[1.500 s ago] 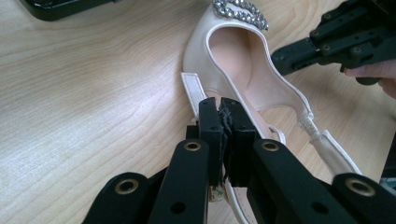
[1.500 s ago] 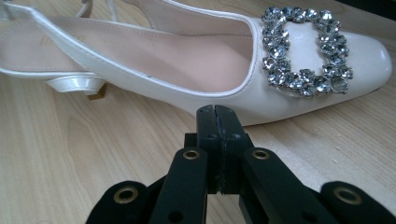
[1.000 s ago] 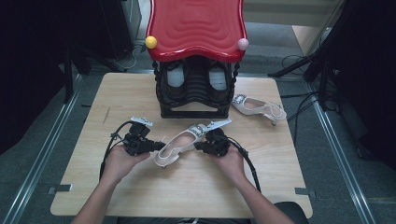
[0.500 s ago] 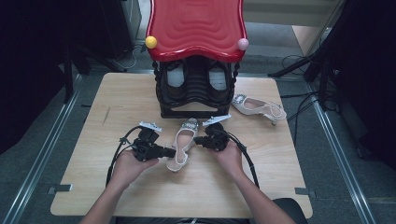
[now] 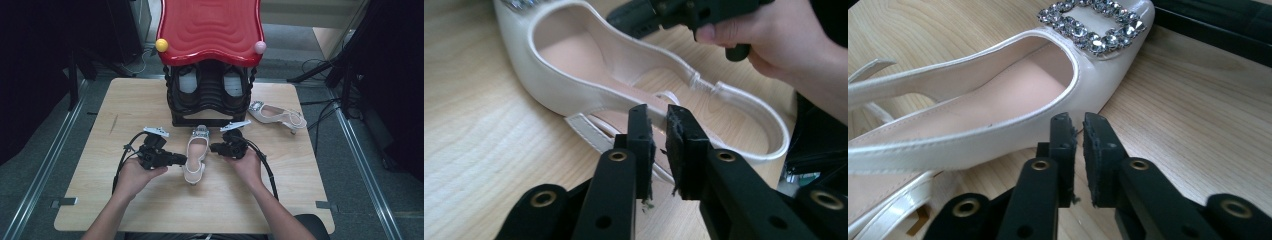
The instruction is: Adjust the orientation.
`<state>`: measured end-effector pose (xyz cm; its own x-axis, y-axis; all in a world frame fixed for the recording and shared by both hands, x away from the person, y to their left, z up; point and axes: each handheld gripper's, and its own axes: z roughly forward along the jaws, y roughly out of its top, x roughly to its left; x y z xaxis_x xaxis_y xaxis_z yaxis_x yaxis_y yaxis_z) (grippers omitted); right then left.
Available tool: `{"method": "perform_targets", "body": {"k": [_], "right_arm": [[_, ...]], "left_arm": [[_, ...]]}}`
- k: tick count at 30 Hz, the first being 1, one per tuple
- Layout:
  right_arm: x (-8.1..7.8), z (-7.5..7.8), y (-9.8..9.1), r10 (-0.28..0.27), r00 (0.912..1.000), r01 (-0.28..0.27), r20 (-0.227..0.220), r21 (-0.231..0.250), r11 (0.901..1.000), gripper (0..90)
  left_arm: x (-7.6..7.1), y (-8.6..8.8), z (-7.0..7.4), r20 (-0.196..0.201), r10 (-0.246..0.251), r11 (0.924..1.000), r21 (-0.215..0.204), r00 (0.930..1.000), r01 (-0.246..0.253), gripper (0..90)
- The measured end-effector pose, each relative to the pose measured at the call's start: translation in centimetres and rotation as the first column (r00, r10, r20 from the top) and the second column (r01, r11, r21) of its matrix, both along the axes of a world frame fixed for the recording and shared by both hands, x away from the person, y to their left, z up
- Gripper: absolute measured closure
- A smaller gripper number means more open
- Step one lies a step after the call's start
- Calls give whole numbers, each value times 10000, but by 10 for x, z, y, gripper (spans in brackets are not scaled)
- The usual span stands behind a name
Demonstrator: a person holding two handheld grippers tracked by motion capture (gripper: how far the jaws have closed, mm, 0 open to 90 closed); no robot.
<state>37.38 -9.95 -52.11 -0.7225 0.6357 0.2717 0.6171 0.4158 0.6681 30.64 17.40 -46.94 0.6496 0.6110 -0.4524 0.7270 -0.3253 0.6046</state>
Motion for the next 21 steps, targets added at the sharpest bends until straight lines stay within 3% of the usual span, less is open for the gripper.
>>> {"method": "perform_targets", "body": {"k": [3,9,21], "right_arm": [[-2,3,-4,11,9999,-11,109,-4,10000,768],[-4,8,-17,-84,9999,83,62,180,9998,649],[-9,19,-51,-751,9959,725,501,524,9960,629]], "left_arm": [[2,7,4,235,215,9998,19,9995,-216,745],[9,19,8,286,327,9995,18,9991,-328,661],[26,34,4,179,761,9969,171,9969,-764,516]]}}
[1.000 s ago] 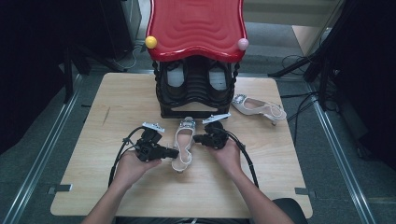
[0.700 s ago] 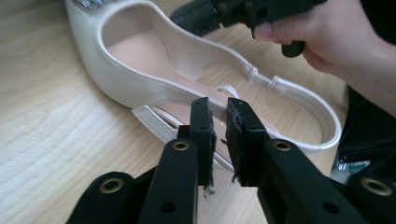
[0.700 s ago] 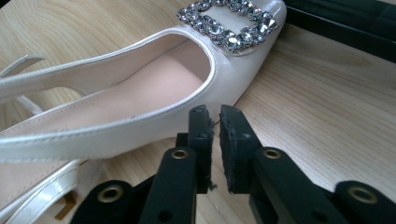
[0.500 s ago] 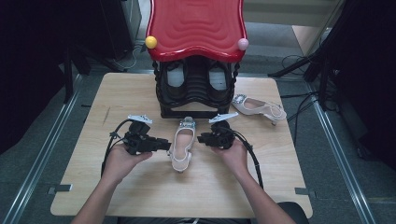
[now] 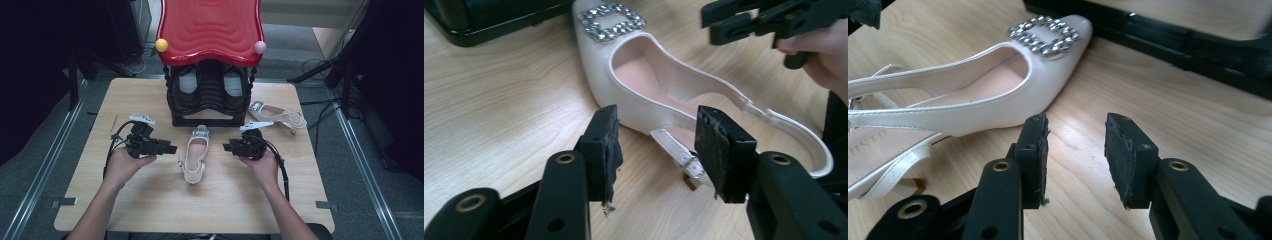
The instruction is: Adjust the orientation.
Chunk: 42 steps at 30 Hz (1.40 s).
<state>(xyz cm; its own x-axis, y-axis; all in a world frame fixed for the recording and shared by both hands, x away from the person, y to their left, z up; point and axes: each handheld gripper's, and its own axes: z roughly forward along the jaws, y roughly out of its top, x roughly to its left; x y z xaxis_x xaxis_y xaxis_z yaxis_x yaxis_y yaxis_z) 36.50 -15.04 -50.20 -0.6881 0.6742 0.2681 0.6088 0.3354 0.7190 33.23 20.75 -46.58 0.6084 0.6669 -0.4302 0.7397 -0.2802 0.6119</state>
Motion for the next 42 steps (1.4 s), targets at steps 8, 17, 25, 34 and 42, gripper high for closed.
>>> {"method": "perform_targets", "body": {"k": [8,17,25,34,42], "right_arm": [[-2,16,-26,-676,9975,669,229,280,9974,675],[7,29,-61,-1668,9855,1658,318,318,9856,731],[26,36,-93,-2343,9721,2342,110,105,9721,858],[51,43,-117,-2901,9564,2905,324,-86,9568,900],[62,53,-139,-3371,9404,3379,454,-126,9411,900]], "left_arm": [[10,3,-4,-41,124,9999,86,9999,-124,490],[17,4,-7,14,98,9997,208,10000,-99,480],[19,5,-8,111,104,9996,254,9999,-107,479],[18,6,-10,185,67,9994,333,9998,-73,480],[11,9,-12,216,92,9992,377,9997,-100,479]]}}
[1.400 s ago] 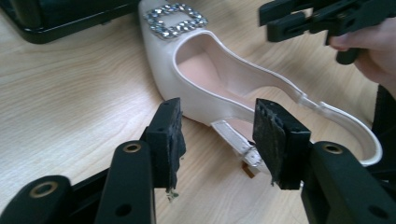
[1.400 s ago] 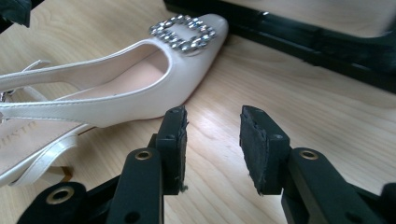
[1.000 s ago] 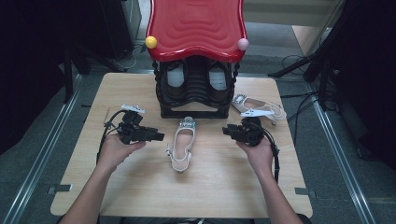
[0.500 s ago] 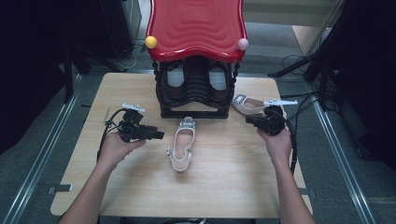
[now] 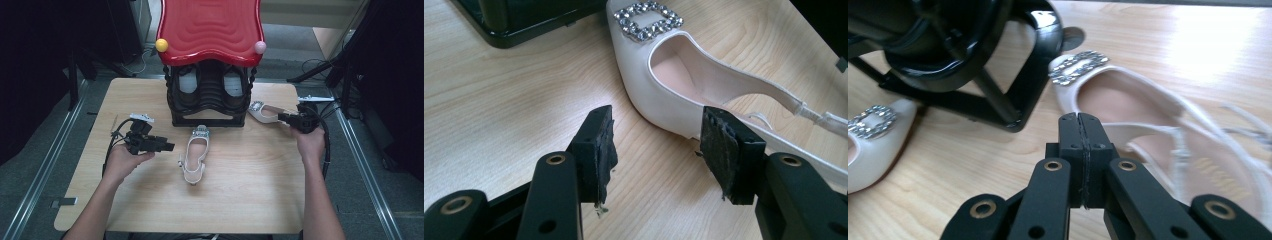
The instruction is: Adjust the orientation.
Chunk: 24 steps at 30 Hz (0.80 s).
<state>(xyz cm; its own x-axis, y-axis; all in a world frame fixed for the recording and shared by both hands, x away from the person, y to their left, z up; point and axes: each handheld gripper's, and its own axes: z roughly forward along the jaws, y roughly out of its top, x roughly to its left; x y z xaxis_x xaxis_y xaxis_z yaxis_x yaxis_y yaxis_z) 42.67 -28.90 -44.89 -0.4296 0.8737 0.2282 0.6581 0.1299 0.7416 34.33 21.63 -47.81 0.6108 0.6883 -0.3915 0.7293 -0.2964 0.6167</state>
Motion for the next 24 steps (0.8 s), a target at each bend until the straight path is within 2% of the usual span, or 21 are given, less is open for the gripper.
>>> {"method": "perform_targets", "body": {"k": [5,11,17,22,24], "right_arm": [[7,5,-12,-276,9995,275,119,112,9996,900],[16,8,-22,-649,9977,652,179,-141,9978,900],[23,-1,-32,-995,9950,995,92,81,9950,900],[28,-12,-34,-1245,9921,1240,-175,-278,9919,900],[30,-16,-32,-1183,9925,1171,-293,-399,9923,900]], "left_arm": [[-6,2,-2,15,53,9999,99,10000,-53,476],[-13,7,-6,-6,161,9998,129,9999,-161,471],[-18,9,-8,-39,150,9996,235,9999,-149,467],[-18,9,-9,-24,179,9995,266,9998,-178,459],[-18,9,-9,-17,171,9995,263,9999,-170,459]]}}
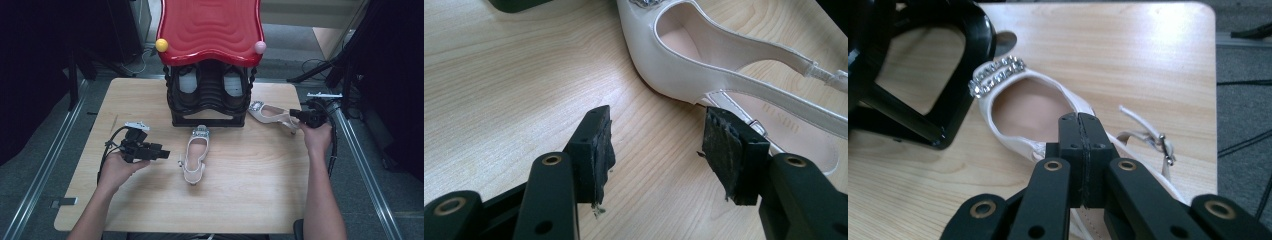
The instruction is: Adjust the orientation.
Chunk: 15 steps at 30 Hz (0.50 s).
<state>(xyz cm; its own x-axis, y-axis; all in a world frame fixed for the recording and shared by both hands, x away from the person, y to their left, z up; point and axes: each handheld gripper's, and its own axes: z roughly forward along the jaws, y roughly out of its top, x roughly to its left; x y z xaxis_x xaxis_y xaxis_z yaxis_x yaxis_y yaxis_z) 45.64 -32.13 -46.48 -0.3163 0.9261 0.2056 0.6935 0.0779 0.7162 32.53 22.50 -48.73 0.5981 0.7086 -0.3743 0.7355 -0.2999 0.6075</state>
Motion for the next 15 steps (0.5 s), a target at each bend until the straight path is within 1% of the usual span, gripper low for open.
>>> {"method": "perform_targets", "body": {"k": [2,3,5,6,10,15], "right_arm": [[1,-3,3,32,10000,-32,-61,-111,9999,900],[2,-4,4,71,10000,-71,12,-139,9999,900],[2,-4,3,7,10000,-7,-36,-64,10000,900],[2,-5,2,20,10000,-20,-44,-107,9999,900],[1,-6,2,24,9999,-25,-115,-120,9999,900],[0,-7,6,145,9998,-148,-132,-191,9997,900]], "left_arm": [[0,-1,-1,-2,-3,10000,17,10000,3,459],[0,-1,-1,3,3,10000,8,10000,-3,459],[0,0,-1,-12,-43,10000,17,10000,43,458],[0,1,-1,-25,8,10000,28,10000,-8,456],[1,6,0,-5,188,9997,-147,9998,-188,457],[0,10,0,-2,256,9995,-203,9997,-256,456]]}}
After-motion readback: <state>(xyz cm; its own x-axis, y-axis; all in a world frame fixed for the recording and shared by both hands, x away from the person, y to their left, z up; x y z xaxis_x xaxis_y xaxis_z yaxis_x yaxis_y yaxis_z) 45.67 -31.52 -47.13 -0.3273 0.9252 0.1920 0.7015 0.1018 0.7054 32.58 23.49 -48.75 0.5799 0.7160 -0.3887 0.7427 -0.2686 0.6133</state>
